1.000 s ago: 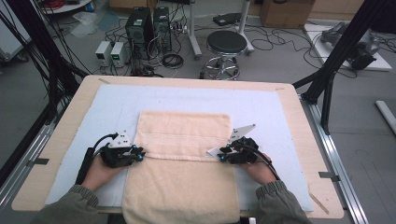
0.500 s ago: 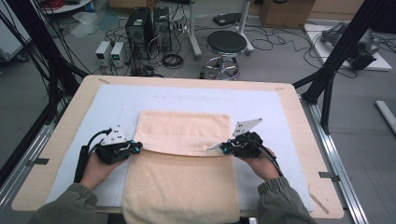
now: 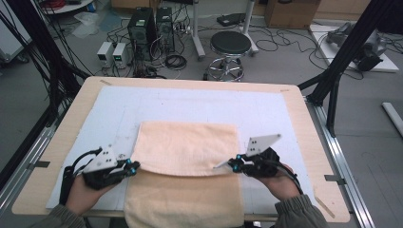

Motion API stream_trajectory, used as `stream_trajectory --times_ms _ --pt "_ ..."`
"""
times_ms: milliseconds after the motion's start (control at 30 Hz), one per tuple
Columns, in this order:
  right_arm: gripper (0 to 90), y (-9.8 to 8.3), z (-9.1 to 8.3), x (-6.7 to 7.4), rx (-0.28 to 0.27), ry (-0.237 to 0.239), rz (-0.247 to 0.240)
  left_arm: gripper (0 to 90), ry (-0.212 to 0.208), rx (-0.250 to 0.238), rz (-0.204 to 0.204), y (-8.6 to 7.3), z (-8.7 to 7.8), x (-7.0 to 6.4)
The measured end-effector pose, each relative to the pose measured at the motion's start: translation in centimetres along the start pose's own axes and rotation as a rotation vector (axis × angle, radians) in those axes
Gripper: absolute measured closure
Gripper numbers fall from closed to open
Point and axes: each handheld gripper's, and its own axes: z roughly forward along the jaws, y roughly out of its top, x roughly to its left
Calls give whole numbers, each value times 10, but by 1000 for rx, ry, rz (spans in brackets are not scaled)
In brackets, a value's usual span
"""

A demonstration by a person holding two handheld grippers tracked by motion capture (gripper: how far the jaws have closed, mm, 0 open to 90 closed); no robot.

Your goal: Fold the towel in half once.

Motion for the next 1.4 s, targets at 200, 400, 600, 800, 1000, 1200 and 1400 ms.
stream_trajectory --times_ms 200,400,600,800,1000,1200,1400 --pt "702 -11 -13 36 -8 68 -40 709 -49 14 8 -9 -22 -28" --pt "584 -11 -9 10 -60 32 32 583 -2 5 -12 -5 -4 -8" --pt "522 -5 15 -28 -53 -21 87 497 75 -11 -76 0 23 35" --pt "464 0 38 -69 -42 -87 129 472 161 7 -196 5 51 82" --pt "395 2 55 -107 -10 -135 176 463 206 70 -300 3 78 126" --pt "348 -12 75 -131 36 -156 232 427 192 79 -332 -7 103 143" --pt "446 -22 88 -138 62 -129 273 475 145 108 -373 -16 113 150"
